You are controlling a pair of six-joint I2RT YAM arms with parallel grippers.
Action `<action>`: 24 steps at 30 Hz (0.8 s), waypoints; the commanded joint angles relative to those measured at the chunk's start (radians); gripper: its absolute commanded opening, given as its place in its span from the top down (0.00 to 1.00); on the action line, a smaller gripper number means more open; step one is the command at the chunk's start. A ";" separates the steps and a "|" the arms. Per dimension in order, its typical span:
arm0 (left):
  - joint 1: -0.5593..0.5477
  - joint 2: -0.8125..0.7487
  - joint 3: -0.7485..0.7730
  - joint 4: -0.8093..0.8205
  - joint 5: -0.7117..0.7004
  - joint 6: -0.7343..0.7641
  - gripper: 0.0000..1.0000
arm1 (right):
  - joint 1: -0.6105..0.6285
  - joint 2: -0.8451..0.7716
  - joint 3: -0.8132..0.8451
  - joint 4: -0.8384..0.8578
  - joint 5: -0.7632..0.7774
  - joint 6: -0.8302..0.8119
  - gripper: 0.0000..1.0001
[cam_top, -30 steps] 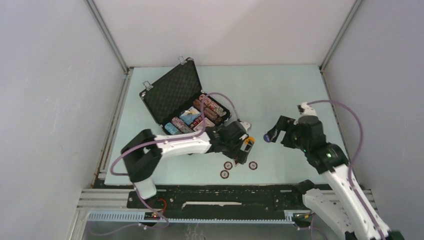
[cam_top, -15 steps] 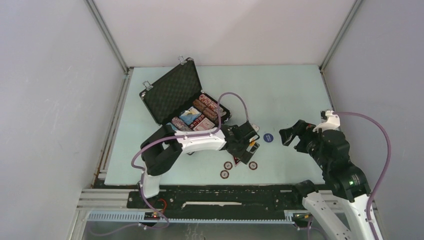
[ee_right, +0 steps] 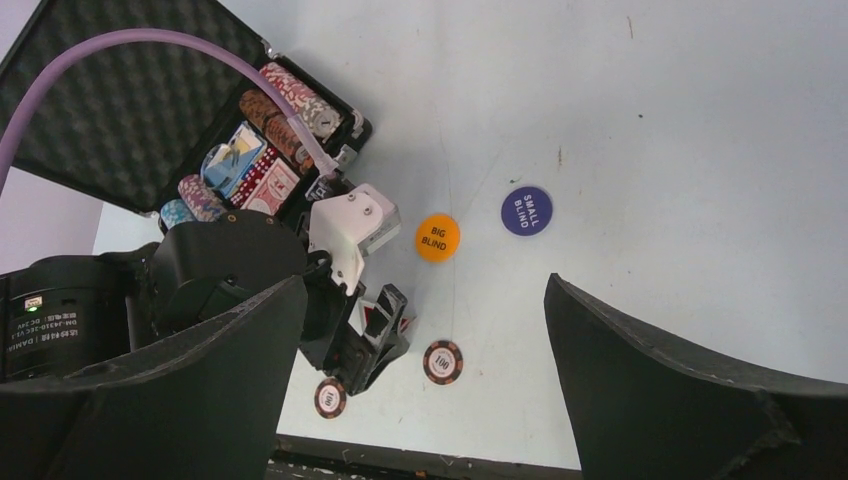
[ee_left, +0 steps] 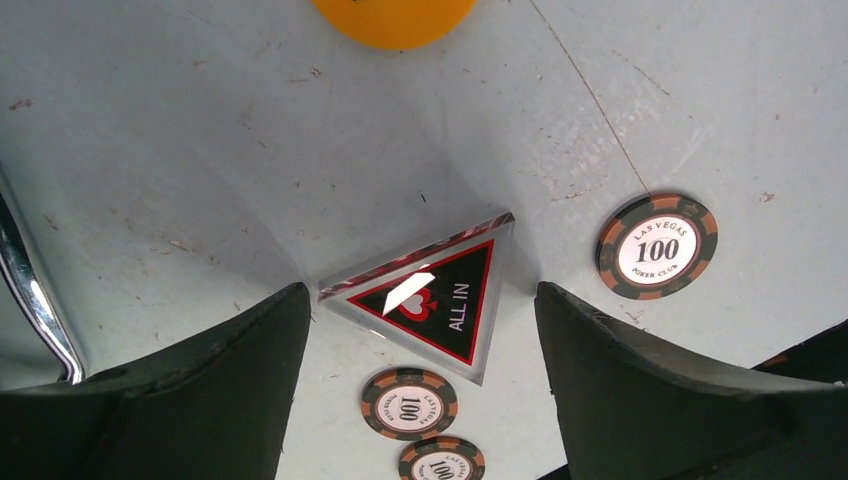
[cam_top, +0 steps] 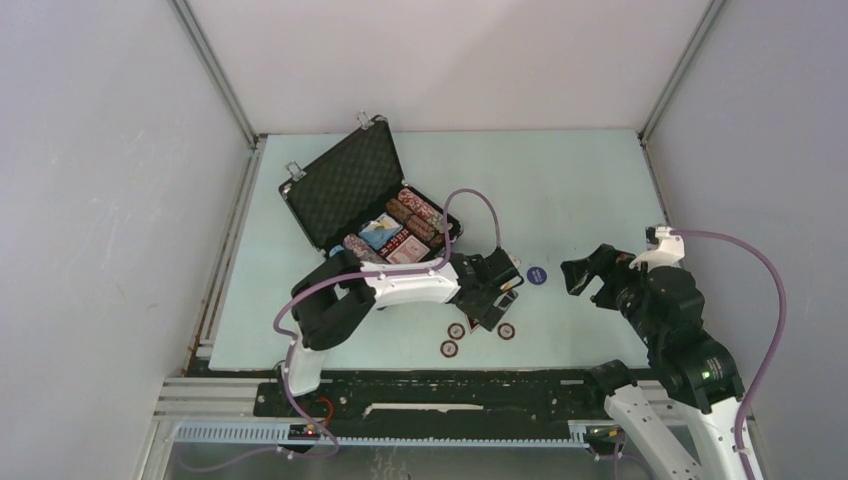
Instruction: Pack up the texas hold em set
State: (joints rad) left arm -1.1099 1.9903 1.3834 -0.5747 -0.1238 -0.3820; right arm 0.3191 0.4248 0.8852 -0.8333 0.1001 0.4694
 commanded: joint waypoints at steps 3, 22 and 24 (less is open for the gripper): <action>-0.019 0.006 0.041 -0.033 -0.011 0.017 0.12 | -0.004 -0.011 -0.004 0.022 0.003 -0.026 0.00; -0.019 0.046 0.085 -0.060 -0.022 0.061 0.19 | -0.005 -0.018 -0.007 0.025 -0.008 -0.031 0.00; -0.020 0.046 0.085 -0.060 -0.022 0.059 0.20 | -0.004 -0.018 -0.006 0.025 -0.008 -0.030 0.00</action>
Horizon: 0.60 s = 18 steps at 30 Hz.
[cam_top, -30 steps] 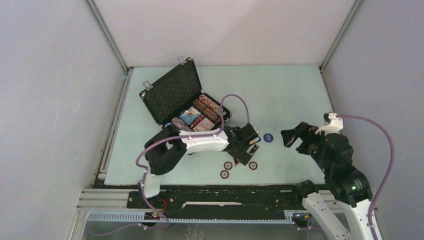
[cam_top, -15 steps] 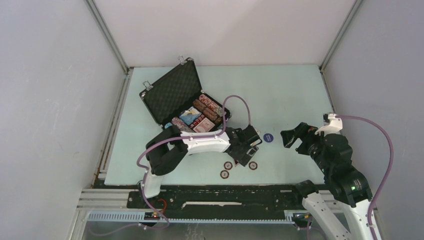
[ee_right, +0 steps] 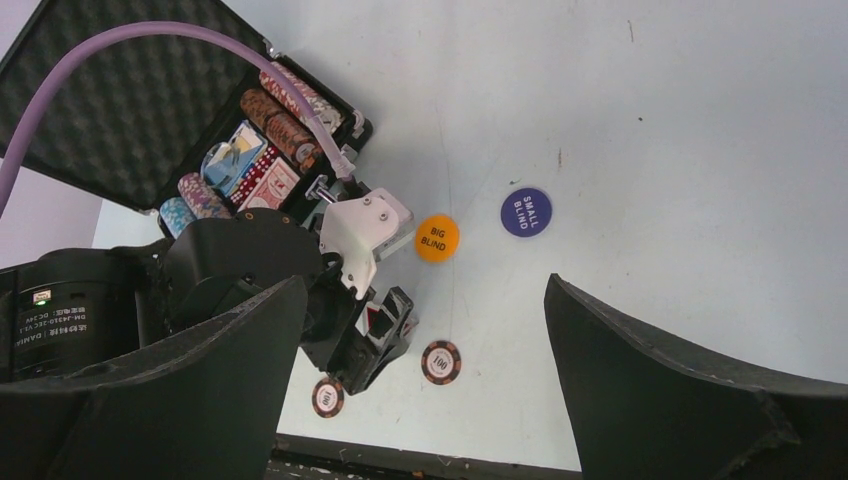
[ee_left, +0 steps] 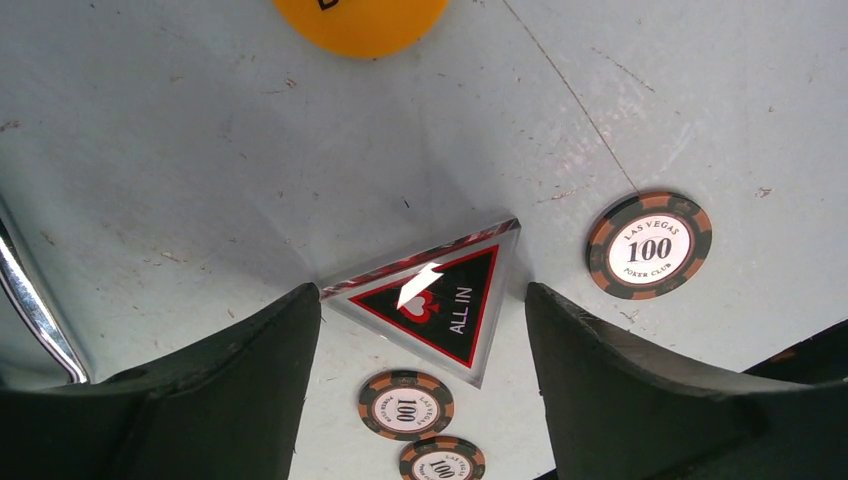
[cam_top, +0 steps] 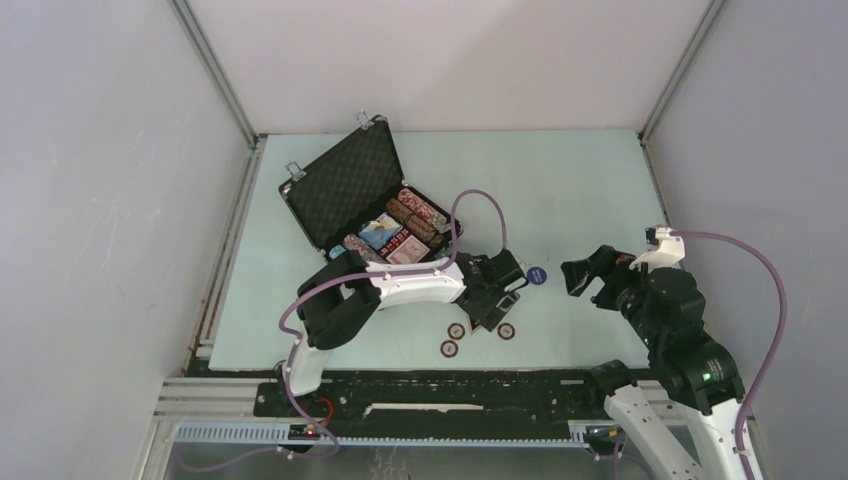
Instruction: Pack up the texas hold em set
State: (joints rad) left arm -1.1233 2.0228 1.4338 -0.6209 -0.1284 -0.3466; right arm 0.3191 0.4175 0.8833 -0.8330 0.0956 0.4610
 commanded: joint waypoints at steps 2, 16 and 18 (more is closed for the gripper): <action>-0.006 0.013 0.035 -0.017 -0.022 0.021 0.21 | -0.005 -0.009 -0.004 0.025 -0.006 -0.021 0.00; -0.006 -0.001 0.018 -0.043 -0.038 0.045 0.15 | -0.004 -0.011 -0.007 0.028 -0.006 -0.022 0.00; -0.006 0.003 0.017 -0.043 -0.040 0.046 0.22 | -0.005 -0.011 -0.009 0.028 -0.005 -0.021 0.00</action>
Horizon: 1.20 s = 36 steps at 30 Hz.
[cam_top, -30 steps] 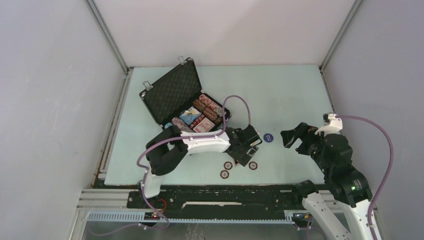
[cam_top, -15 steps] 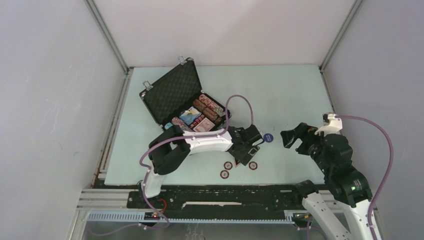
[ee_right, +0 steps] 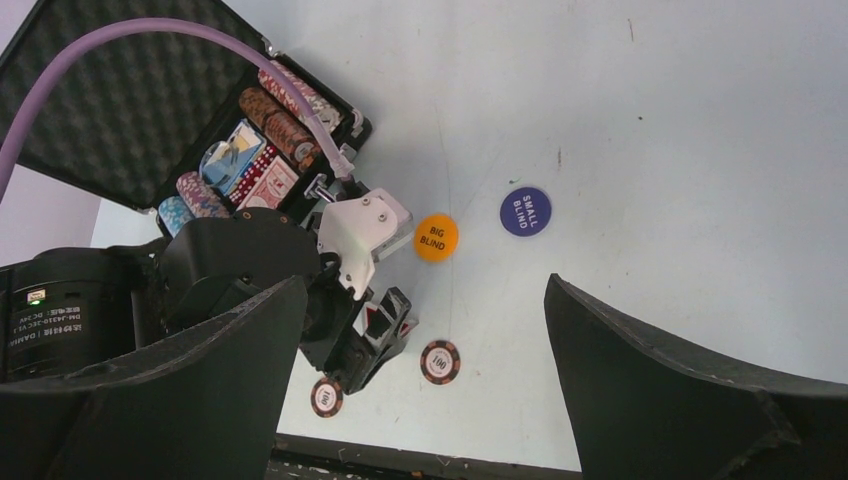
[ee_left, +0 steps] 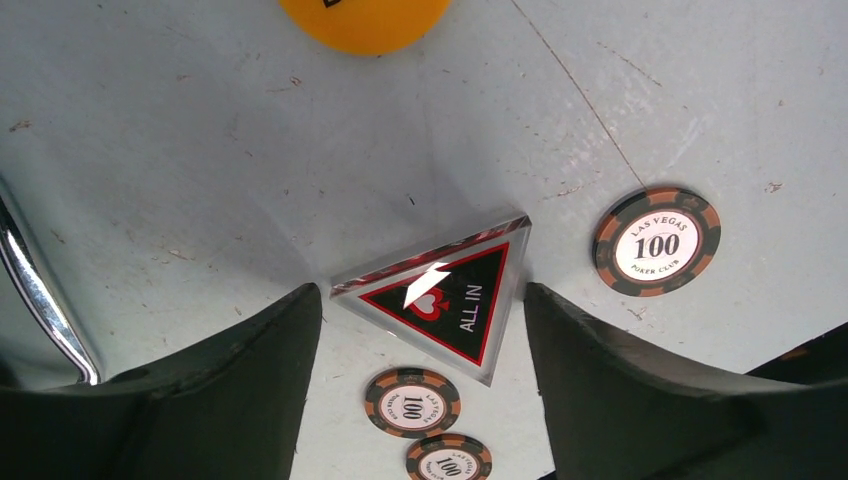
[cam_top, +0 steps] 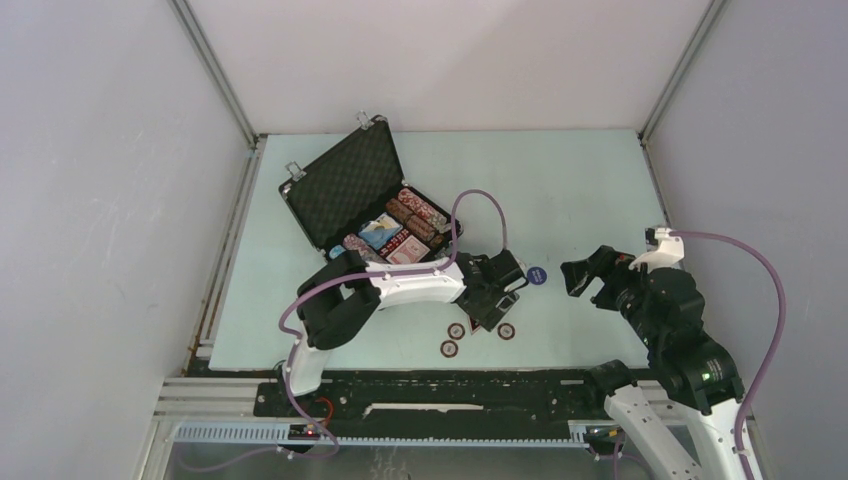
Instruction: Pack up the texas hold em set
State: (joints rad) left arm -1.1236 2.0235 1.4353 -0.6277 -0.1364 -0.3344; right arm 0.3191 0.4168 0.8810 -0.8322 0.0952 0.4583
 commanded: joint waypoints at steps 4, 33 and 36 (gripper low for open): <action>-0.005 0.011 0.017 -0.035 -0.031 0.034 0.28 | -0.005 -0.012 -0.007 0.027 -0.005 -0.017 0.00; 0.250 -0.322 -0.027 -0.099 -0.054 0.098 0.48 | -0.002 -0.018 -0.014 0.037 -0.015 -0.014 0.00; 0.335 -0.323 -0.018 -0.128 -0.035 0.125 0.48 | -0.003 -0.023 -0.014 0.037 -0.018 -0.015 0.00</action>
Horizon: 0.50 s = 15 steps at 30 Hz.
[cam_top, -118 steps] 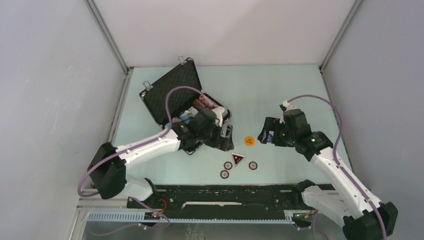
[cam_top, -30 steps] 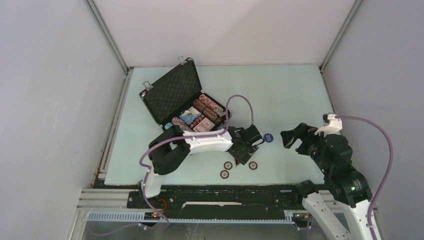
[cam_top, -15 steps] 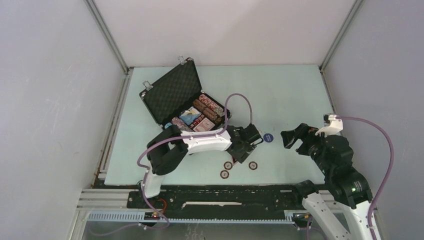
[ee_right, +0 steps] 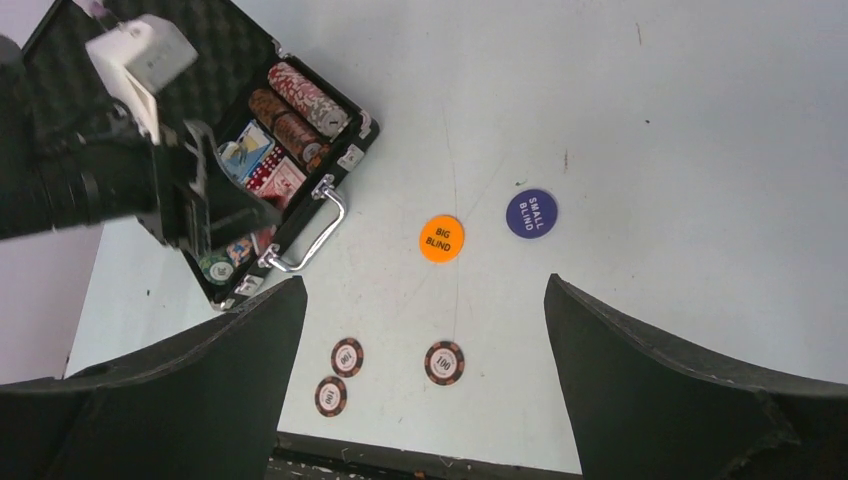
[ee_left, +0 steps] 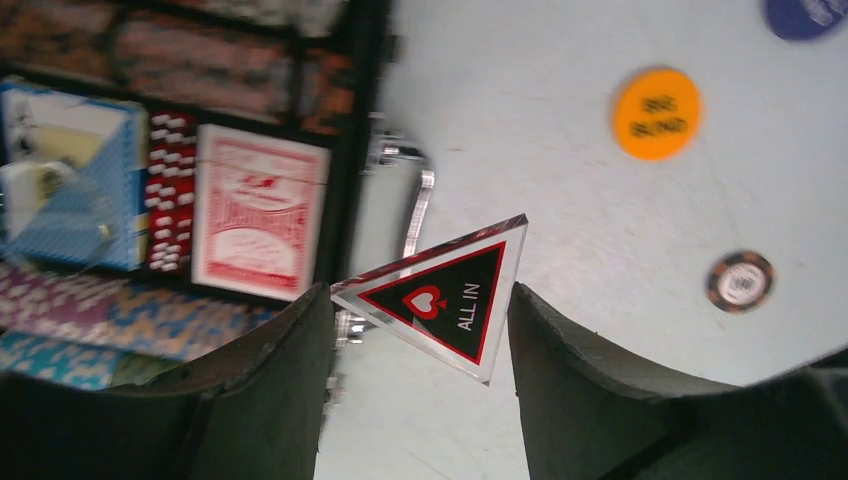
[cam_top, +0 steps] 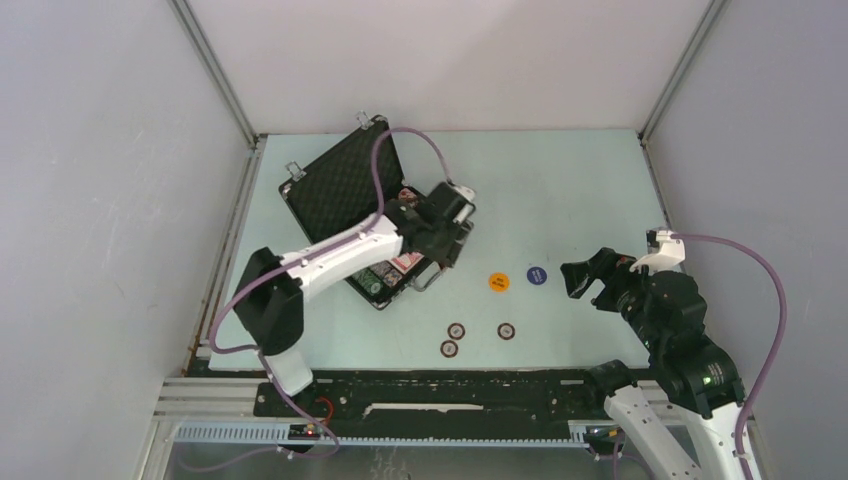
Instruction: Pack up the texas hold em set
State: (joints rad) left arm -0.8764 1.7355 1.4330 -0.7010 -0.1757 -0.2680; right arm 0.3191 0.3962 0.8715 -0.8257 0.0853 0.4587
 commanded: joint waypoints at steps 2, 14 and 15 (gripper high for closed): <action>0.141 -0.012 0.006 -0.083 0.037 0.085 0.48 | -0.003 -0.004 -0.005 0.031 -0.011 -0.020 0.00; 0.243 0.064 0.022 -0.069 0.029 0.412 0.48 | -0.001 -0.007 -0.016 0.046 -0.021 -0.019 0.00; 0.243 0.086 0.036 -0.076 0.029 0.429 0.47 | -0.001 -0.008 -0.016 0.046 -0.023 -0.019 0.00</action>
State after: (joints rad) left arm -0.6472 1.7634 1.4330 -0.7986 -0.1646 0.0212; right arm 0.3191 0.3946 0.8619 -0.8185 0.0723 0.4583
